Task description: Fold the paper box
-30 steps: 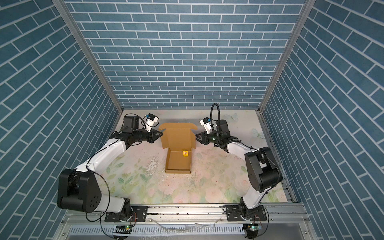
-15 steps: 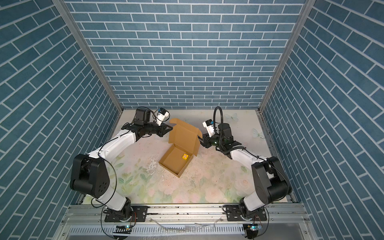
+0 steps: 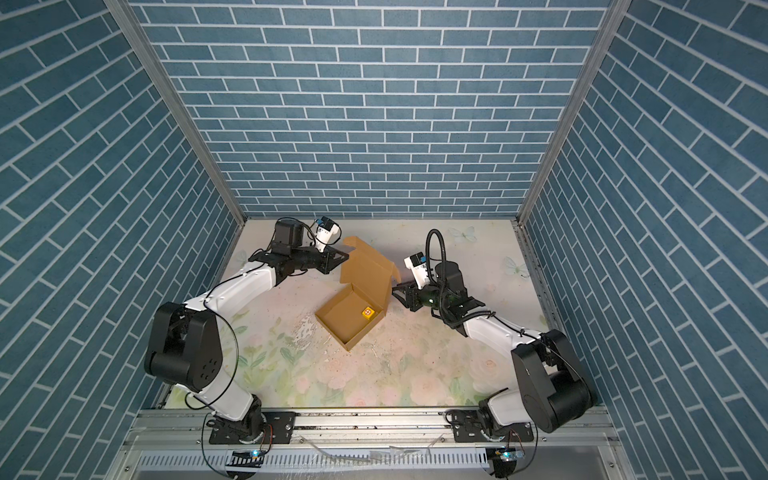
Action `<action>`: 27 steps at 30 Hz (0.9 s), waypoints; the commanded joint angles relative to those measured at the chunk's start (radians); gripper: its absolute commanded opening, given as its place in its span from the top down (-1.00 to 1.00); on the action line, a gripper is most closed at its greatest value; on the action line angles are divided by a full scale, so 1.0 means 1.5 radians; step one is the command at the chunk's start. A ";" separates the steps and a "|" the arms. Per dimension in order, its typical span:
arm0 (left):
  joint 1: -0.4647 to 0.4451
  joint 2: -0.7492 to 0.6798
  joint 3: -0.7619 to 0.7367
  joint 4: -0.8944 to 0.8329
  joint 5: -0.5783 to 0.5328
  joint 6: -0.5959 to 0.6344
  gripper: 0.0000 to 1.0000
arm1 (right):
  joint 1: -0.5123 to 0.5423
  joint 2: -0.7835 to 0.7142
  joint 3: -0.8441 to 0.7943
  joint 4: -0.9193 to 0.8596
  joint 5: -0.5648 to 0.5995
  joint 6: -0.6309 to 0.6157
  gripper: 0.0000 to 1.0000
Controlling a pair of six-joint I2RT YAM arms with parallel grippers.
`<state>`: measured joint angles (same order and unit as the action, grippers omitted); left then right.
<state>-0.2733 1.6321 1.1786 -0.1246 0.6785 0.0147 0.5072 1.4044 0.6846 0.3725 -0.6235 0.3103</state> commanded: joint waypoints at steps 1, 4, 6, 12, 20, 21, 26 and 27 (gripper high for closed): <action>-0.002 -0.031 -0.027 0.003 0.009 0.029 0.76 | 0.019 -0.011 -0.003 0.036 0.016 0.005 0.28; 0.006 -0.046 -0.060 0.017 0.010 0.023 0.75 | 0.038 -0.016 -0.008 0.043 0.035 -0.001 0.28; 0.013 -0.054 -0.086 0.038 0.012 0.003 0.75 | 0.054 -0.019 -0.011 0.046 0.048 -0.011 0.28; 0.028 -0.072 -0.137 0.066 0.013 -0.013 0.77 | 0.079 -0.024 -0.029 0.044 0.066 -0.029 0.26; 0.038 -0.086 -0.163 0.074 0.013 -0.011 0.82 | 0.081 -0.065 -0.073 0.041 0.053 -0.061 0.16; 0.038 -0.087 -0.164 0.074 0.014 -0.011 0.82 | 0.081 -0.067 -0.076 0.041 0.047 -0.069 0.15; 0.038 -0.088 -0.154 0.066 0.018 -0.010 0.82 | 0.081 -0.077 -0.080 0.033 0.035 -0.107 0.10; 0.039 -0.086 -0.151 0.063 0.018 -0.012 0.82 | 0.081 -0.078 -0.078 0.030 0.031 -0.115 0.09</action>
<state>-0.2203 1.5146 0.9474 -0.0235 0.6945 0.0067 0.6247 1.3102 0.5747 0.4198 -0.5499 0.2180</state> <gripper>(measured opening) 0.090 0.453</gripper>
